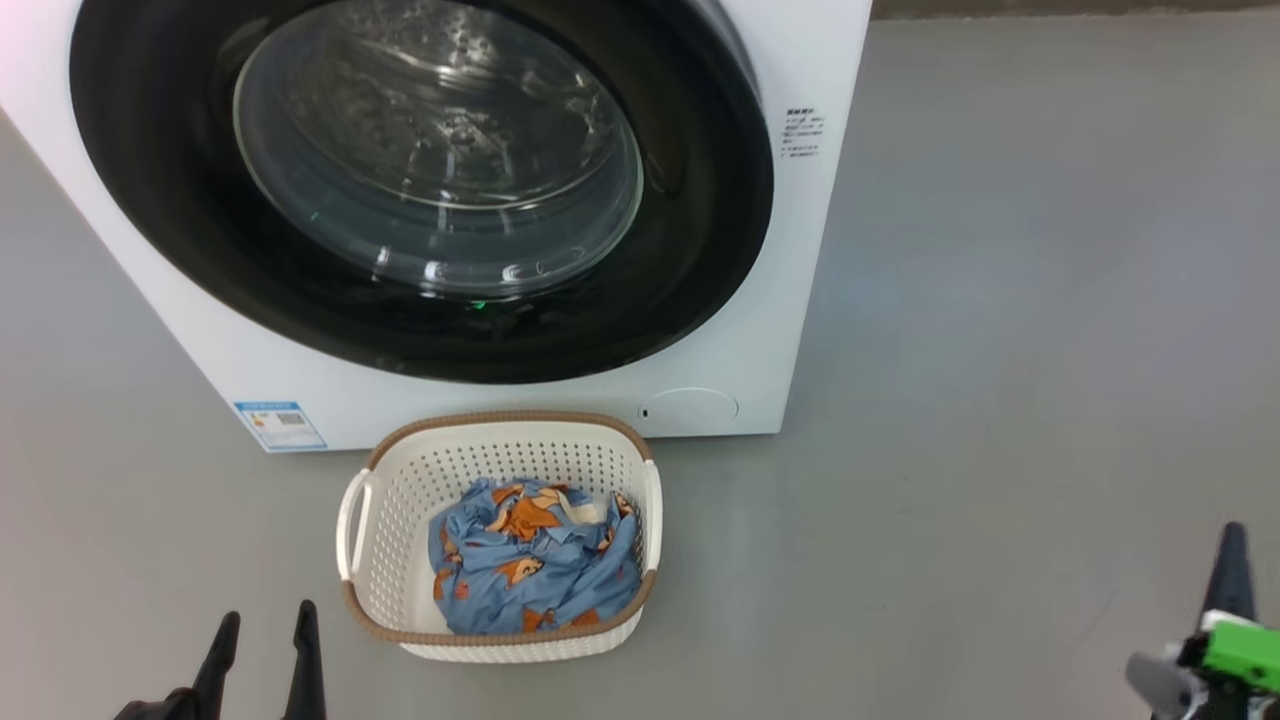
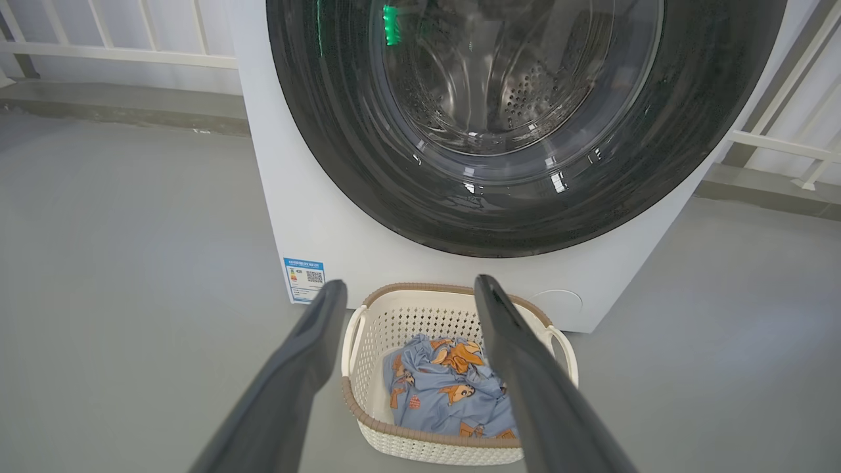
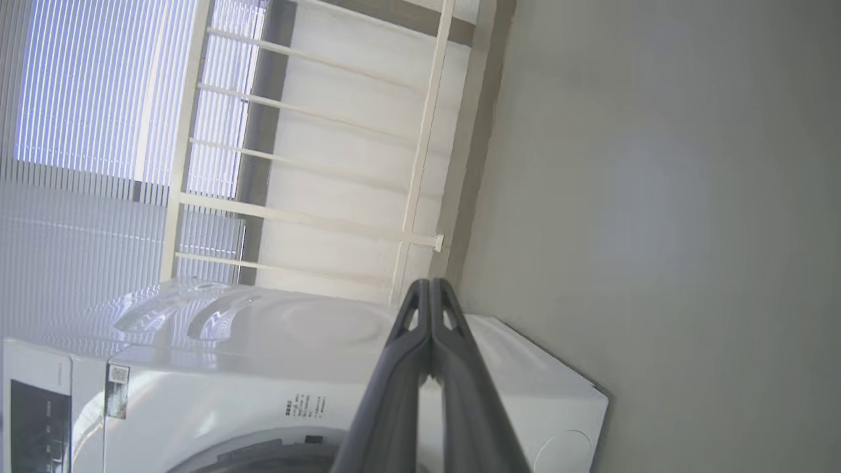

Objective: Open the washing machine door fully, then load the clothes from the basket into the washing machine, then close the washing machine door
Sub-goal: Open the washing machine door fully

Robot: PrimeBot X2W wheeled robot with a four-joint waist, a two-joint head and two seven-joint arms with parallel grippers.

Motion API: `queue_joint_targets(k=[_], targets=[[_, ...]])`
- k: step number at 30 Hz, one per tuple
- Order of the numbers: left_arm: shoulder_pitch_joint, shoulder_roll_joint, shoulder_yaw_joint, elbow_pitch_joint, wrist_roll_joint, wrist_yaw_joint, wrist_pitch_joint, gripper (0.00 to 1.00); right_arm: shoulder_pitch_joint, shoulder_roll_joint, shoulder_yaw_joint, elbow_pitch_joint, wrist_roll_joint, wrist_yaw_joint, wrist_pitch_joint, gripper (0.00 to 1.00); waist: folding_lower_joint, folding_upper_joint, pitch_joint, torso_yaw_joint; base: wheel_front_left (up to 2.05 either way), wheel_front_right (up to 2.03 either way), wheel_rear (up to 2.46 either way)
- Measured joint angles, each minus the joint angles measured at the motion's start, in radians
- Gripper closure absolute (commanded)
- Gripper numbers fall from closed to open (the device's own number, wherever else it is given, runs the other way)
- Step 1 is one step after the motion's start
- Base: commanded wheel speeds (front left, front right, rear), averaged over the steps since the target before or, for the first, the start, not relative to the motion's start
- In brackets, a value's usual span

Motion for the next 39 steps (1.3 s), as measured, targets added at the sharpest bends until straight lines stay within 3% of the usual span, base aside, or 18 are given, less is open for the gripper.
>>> queue_joint_targets(k=[7,17,23,39], targets=[[-0.031,0.003,-0.033,-0.018,-0.016,0.0,0.0,0.0,-0.084,-0.088,-0.106,0.016,0.29,0.0,0.131,1.0,0.0,0.0,0.061,0.023,0.0,0.0,0.0],[-0.087,0.016,-0.059,-0.031,-0.034,0.0,0.0,0.0,-0.263,-0.145,-0.185,0.031,0.416,0.0,0.413,1.0,0.0,0.0,0.171,0.054,0.0,0.0,0.0],[-0.101,0.037,-0.063,-0.038,-0.044,0.0,0.0,0.0,-0.345,-0.154,-0.202,0.033,0.418,0.0,0.566,1.0,0.0,0.0,0.235,0.064,0.0,0.0,0.0],[-0.112,0.058,-0.076,-0.076,-0.051,0.0,-0.002,0.0,-0.627,-0.176,-0.104,0.016,0.327,0.0,0.721,1.0,0.0,0.0,0.402,0.06,0.0,0.0,0.0]])
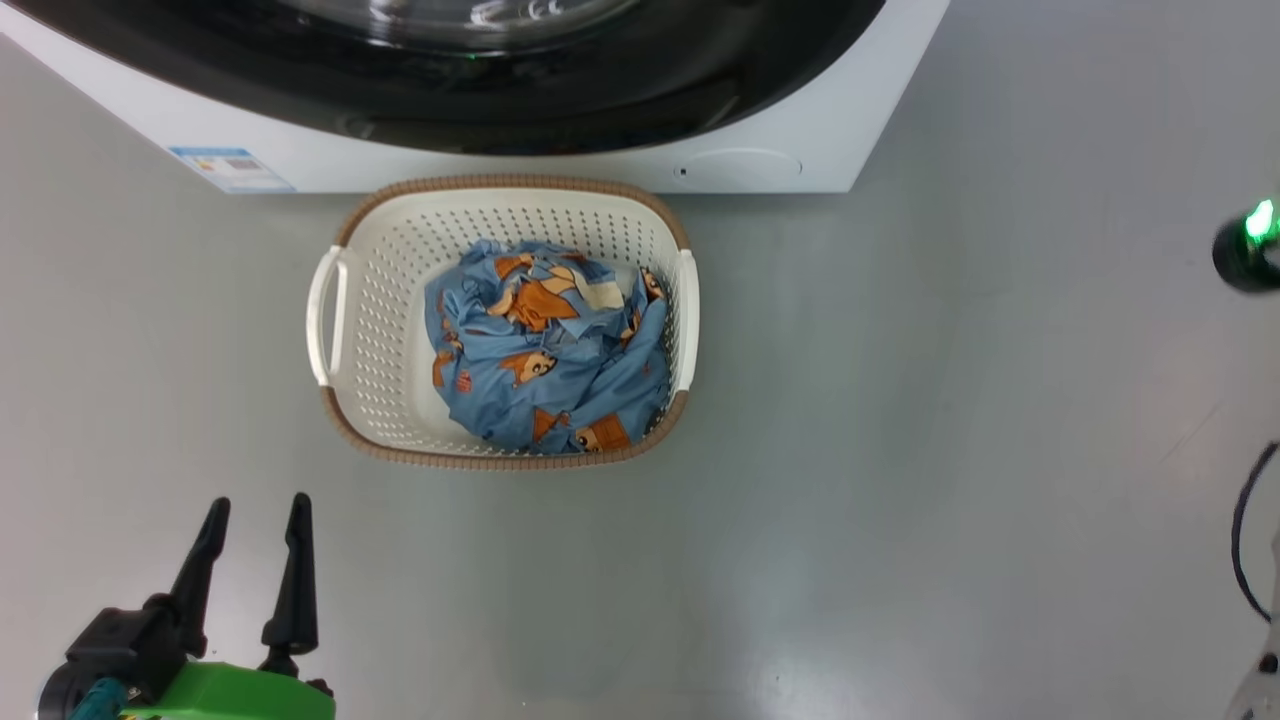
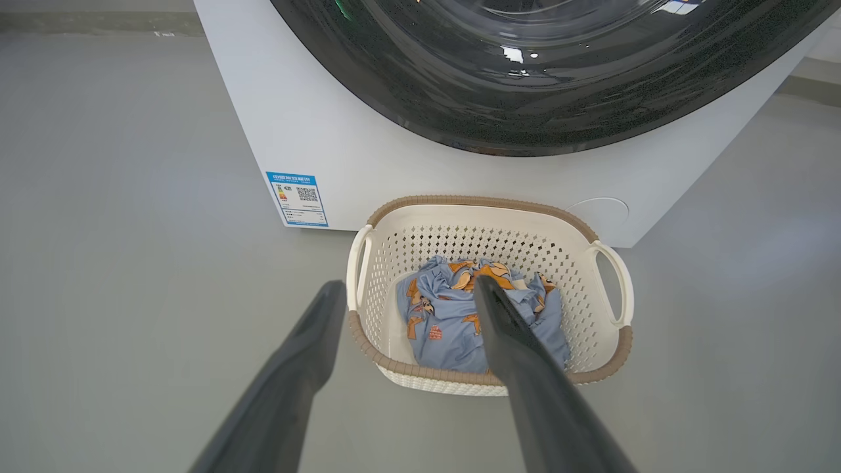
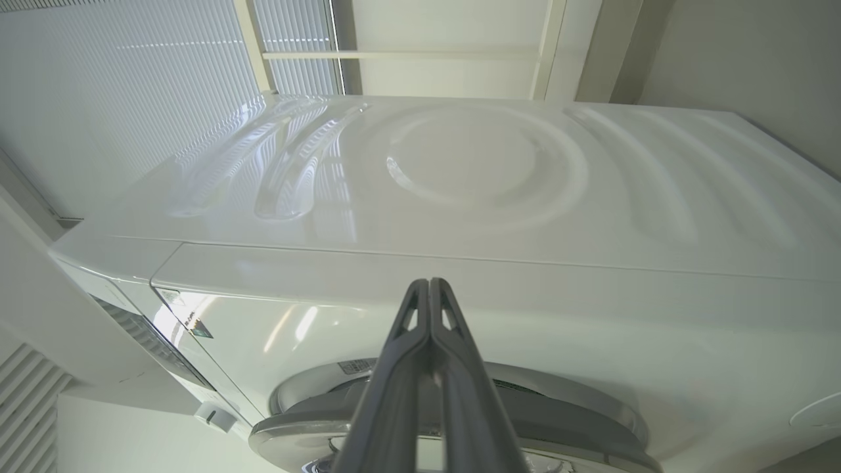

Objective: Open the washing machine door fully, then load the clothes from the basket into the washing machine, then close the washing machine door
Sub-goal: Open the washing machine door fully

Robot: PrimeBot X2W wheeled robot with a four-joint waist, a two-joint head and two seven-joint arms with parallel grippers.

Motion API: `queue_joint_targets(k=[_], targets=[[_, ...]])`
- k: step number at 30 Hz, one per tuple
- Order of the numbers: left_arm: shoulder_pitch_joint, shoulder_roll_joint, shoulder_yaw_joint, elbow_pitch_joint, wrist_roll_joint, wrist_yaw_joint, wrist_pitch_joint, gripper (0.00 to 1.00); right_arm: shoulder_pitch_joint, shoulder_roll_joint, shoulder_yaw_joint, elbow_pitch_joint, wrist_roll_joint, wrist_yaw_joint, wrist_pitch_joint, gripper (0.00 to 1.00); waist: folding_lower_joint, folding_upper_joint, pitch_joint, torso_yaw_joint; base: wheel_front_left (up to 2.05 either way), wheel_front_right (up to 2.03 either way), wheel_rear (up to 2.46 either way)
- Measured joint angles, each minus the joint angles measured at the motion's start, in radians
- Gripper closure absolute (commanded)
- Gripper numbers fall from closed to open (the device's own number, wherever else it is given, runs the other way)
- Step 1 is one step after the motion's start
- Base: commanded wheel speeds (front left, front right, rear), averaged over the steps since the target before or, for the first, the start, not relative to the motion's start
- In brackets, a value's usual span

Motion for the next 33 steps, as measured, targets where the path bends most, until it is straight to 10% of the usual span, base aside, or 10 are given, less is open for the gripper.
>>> queue_joint_targets(k=[33], targets=[[-0.023,0.001,0.017,-0.009,-0.019,0.0,0.0,0.0,-0.402,0.027,0.289,-0.014,-0.105,0.0,0.198,1.0,0.0,0.0,0.18,0.103,0.0,0.0,0.0]])
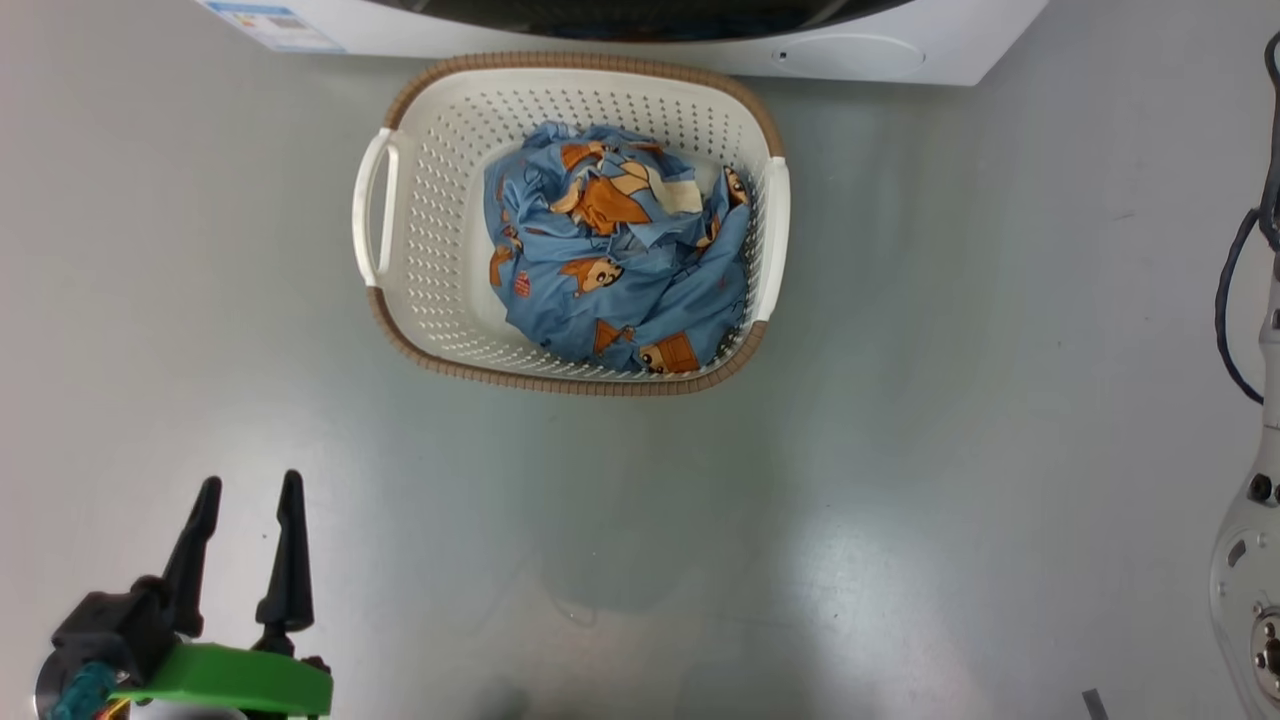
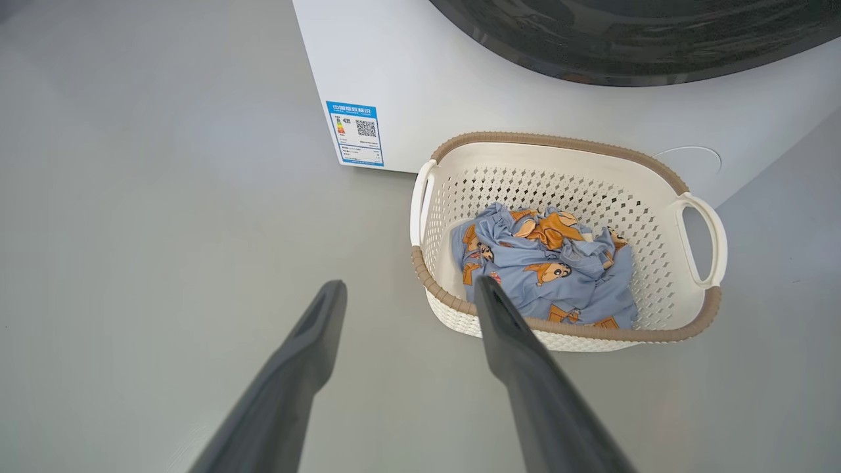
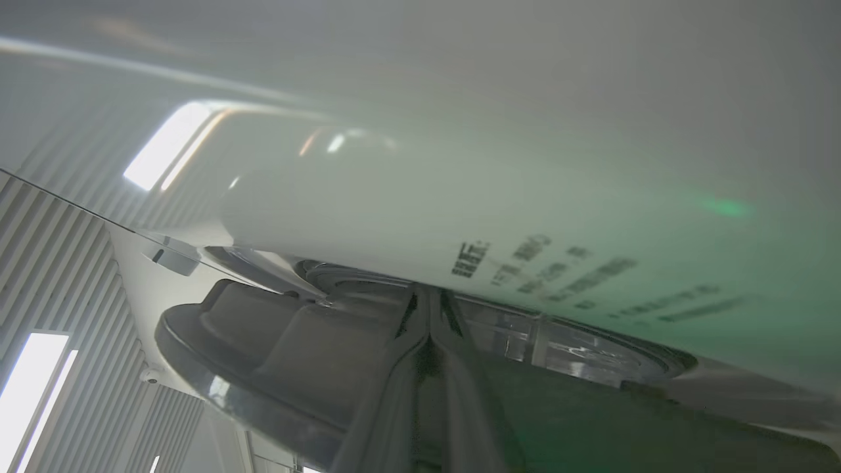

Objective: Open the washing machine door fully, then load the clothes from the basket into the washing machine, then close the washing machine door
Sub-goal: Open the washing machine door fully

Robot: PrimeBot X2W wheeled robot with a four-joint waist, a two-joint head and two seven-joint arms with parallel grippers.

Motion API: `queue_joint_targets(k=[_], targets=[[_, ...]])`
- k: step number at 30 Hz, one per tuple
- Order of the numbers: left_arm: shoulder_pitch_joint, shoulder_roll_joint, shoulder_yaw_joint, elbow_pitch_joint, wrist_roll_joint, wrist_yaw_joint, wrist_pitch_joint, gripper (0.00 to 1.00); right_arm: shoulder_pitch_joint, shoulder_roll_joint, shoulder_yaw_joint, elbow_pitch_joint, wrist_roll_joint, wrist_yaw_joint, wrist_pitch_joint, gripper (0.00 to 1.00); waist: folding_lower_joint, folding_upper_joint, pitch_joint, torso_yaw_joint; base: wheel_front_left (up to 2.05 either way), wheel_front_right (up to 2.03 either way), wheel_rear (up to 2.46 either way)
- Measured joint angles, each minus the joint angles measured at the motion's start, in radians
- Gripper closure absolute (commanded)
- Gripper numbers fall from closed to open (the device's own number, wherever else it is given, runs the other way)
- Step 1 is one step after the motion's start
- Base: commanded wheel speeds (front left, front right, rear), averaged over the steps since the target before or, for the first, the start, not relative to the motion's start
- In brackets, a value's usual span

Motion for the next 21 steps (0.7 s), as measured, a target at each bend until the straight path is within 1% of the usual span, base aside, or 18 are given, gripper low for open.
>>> queue_joint_targets(k=[7,10,21], targets=[[-0.02,-0.014,0.006,-0.001,-0.006,0.0,0.0,0.0,-0.034,-0.001,0.023,0.009,-0.004,0.0,0.008,1.0,0.0,0.0,0.028,0.012,0.0,0.0,0.0],[-0.026,-0.018,0.022,0.0,-0.007,0.0,0.0,0.0,-0.041,-0.001,0.026,0.011,-0.004,0.0,0.012,1.0,0.0,0.0,0.031,0.015,0.0,0.0,0.0],[-0.032,-0.017,0.043,0.0,-0.008,0.0,0.0,0.0,-0.048,0.0,0.057,0.001,0.002,0.0,0.058,1.0,0.0,0.0,0.039,-0.002,0.0,0.0,0.0]])
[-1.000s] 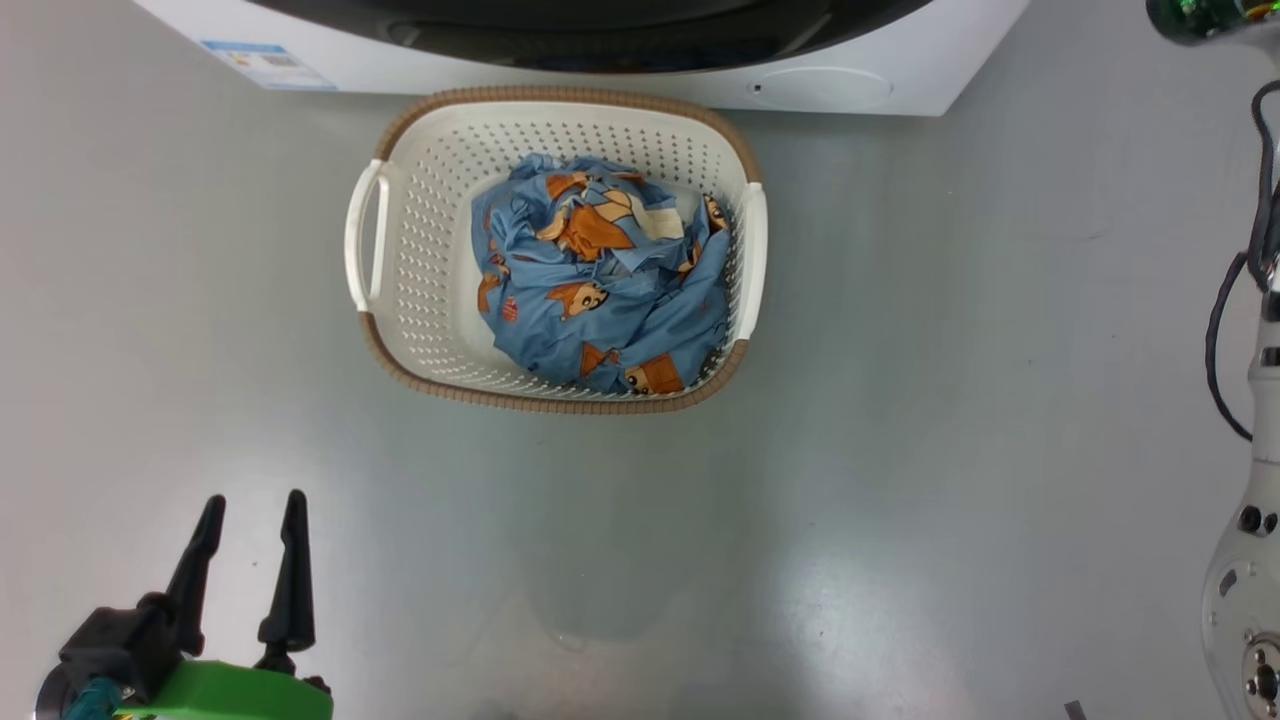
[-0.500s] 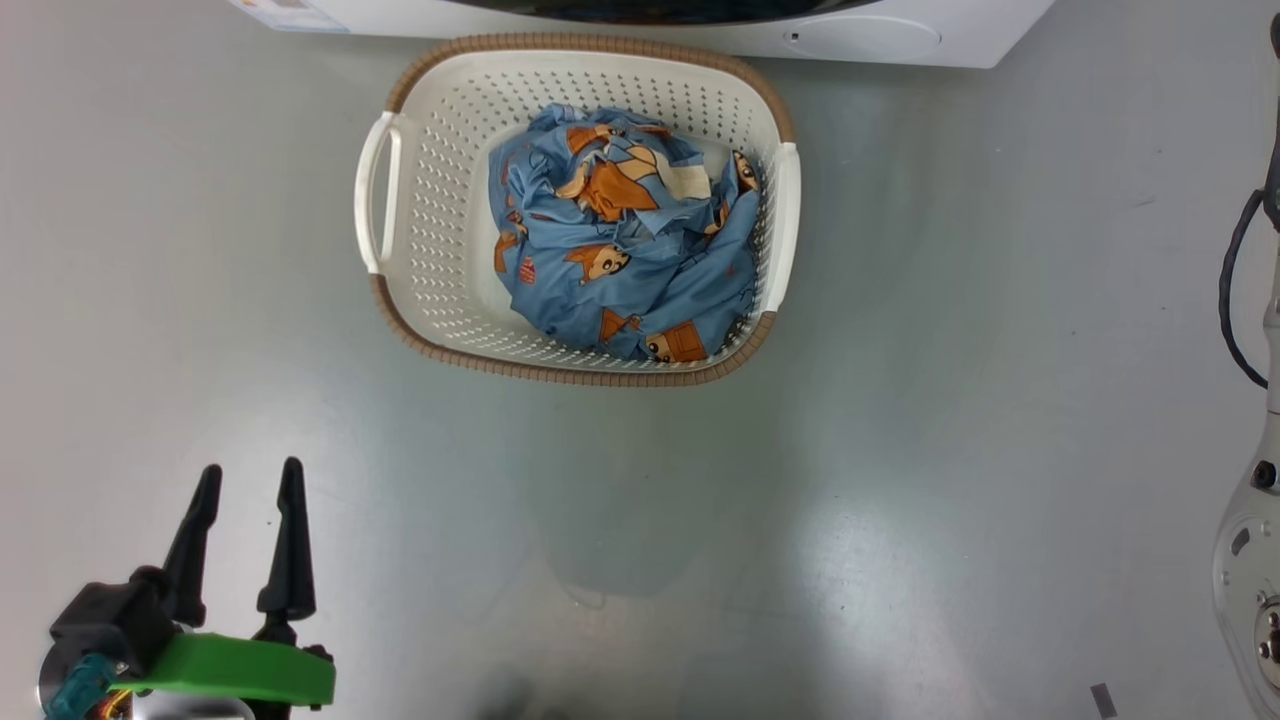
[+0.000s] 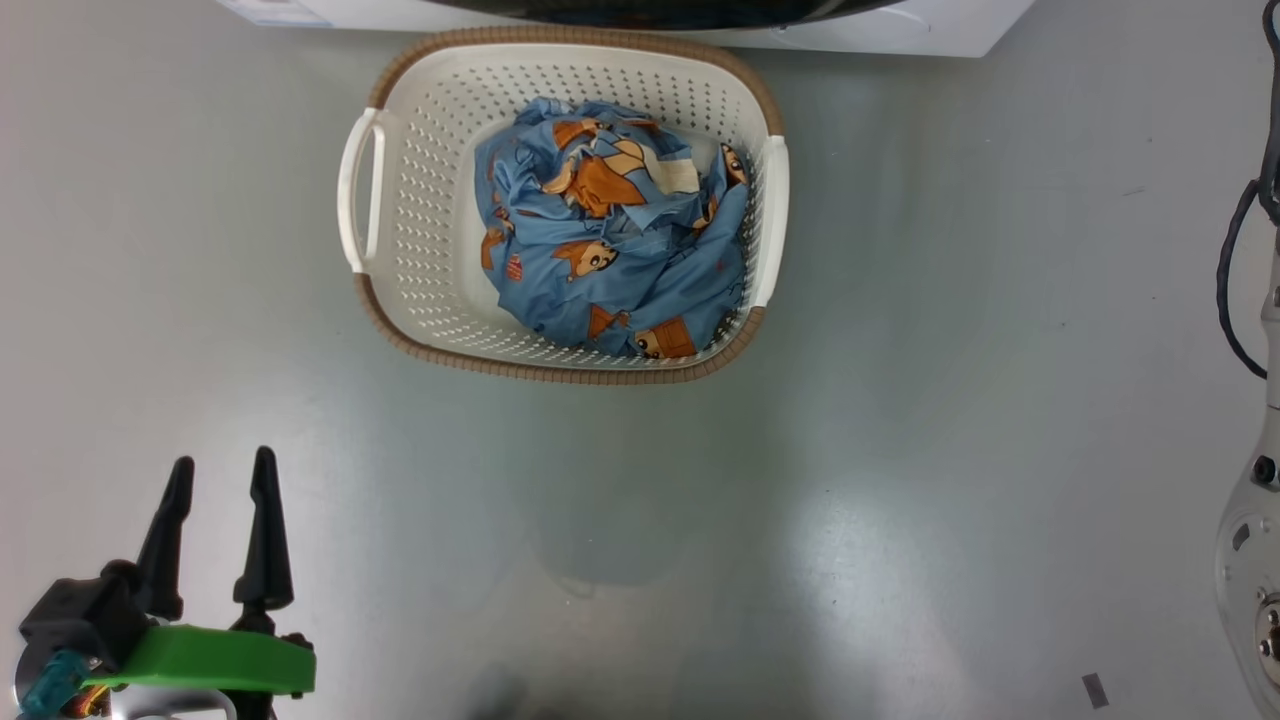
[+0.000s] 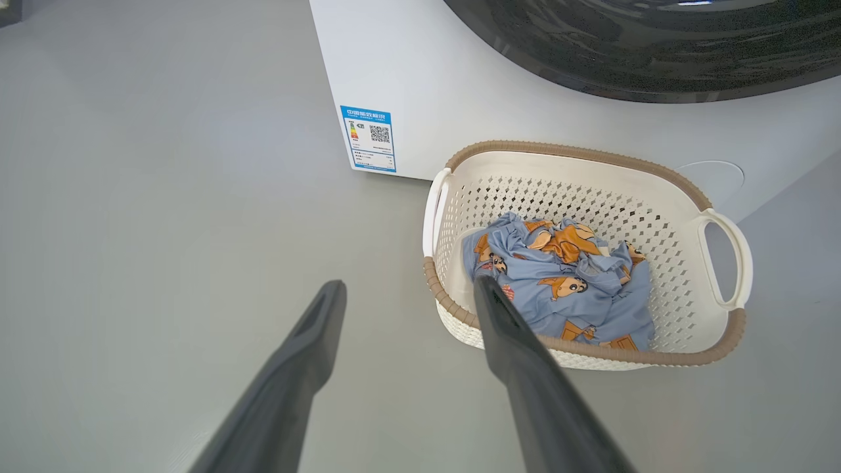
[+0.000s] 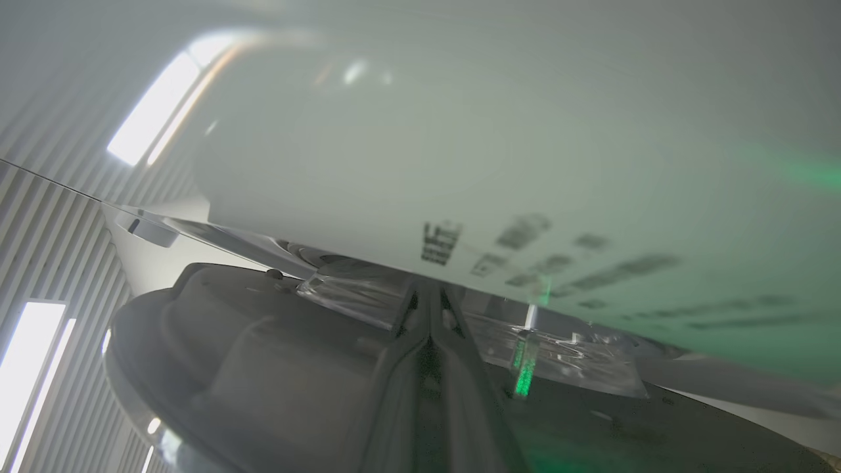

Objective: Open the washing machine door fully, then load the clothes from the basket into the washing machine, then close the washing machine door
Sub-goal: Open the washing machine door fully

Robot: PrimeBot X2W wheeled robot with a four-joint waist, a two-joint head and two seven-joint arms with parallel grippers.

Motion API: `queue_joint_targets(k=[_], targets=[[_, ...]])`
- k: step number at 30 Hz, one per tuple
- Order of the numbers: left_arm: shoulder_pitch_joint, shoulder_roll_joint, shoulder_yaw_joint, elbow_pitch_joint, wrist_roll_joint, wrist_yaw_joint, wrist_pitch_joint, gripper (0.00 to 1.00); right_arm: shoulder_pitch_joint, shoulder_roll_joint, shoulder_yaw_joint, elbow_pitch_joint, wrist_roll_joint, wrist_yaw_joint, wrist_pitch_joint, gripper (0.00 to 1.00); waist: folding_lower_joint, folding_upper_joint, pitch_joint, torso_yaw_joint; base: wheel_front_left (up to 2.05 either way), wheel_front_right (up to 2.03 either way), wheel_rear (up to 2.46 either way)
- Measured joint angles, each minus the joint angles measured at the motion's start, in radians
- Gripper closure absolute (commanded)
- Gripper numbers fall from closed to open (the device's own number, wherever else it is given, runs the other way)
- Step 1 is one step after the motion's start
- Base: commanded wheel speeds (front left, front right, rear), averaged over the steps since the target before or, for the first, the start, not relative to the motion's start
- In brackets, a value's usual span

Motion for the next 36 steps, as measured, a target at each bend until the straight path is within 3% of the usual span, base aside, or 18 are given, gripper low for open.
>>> queue_joint_targets(k=[7,20,36], targets=[[-0.002,-0.001,0.023,0.001,-0.007,0.0,0.0,0.0,0.029,0.016,0.022,-0.055,0.013,0.0,0.042,1.0,0.0,0.0,-0.017,-0.02,0.0,0.0,0.0],[-0.003,-0.004,0.07,0.005,-0.015,0.0,0.0,0.0,0.261,0.071,0.108,-0.162,0.037,0.0,0.127,1.0,0.0,0.0,-0.095,-0.056,0.0,0.0,0.0],[0.014,-0.018,0.078,0.03,-0.024,0.0,0.0,0.0,0.501,0.102,0.249,-0.189,0.063,0.0,0.151,1.0,0.0,0.0,-0.228,-0.067,0.0,0.0,0.0]])
